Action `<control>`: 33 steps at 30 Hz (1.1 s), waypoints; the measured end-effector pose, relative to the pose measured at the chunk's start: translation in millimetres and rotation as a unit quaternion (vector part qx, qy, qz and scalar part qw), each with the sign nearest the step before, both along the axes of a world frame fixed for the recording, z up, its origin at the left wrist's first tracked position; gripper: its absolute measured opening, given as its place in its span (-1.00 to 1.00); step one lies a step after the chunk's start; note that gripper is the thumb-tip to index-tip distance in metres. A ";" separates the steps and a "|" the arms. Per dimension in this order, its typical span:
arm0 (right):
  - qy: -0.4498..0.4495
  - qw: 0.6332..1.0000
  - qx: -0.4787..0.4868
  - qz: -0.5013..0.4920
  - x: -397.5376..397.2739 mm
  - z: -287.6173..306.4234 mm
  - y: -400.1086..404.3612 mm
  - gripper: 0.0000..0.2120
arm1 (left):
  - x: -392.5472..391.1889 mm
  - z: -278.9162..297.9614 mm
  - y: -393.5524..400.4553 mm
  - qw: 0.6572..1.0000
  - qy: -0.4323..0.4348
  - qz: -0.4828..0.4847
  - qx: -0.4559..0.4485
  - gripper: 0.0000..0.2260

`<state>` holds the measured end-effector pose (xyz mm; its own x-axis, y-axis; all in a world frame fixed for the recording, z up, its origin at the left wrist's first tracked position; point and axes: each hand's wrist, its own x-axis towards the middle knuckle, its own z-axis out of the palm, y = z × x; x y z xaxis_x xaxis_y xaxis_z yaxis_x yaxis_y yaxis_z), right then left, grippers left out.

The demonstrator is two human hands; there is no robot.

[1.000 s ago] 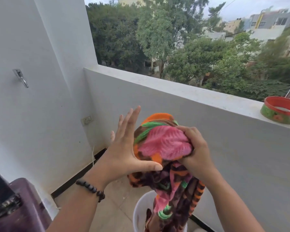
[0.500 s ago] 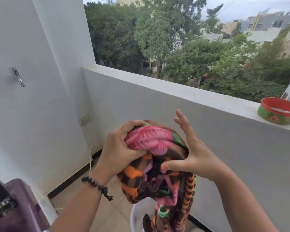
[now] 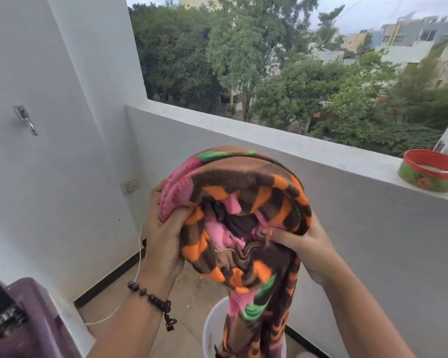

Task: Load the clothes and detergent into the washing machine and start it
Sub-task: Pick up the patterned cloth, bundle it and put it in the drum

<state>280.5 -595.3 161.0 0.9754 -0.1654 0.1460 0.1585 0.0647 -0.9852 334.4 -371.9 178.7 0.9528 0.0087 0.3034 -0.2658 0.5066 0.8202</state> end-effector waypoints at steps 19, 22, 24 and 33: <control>-0.228 0.880 -0.413 -0.049 -4.9 29.2 16.8 -0.39 | -12.9 28.3 1.9 0.781 -0.247 0.031 0.573 -0.19; -0.172 0.907 -0.383 0.029 -10.2 34.6 14.2 -0.17 | -11.4 19.4 0.9 0.839 -0.236 0.057 0.486 -0.36; -0.106 0.931 -0.338 0.088 -14.2 36.5 5.1 0.03 | -8.1 16.3 3.8 0.890 -0.204 0.056 0.404 -0.42; -0.027 0.990 -0.097 0.103 -12.1 7.4 -8.6 0.25 | 1.2 13.4 5.9 0.997 -0.020 0.076 -0.004 -0.13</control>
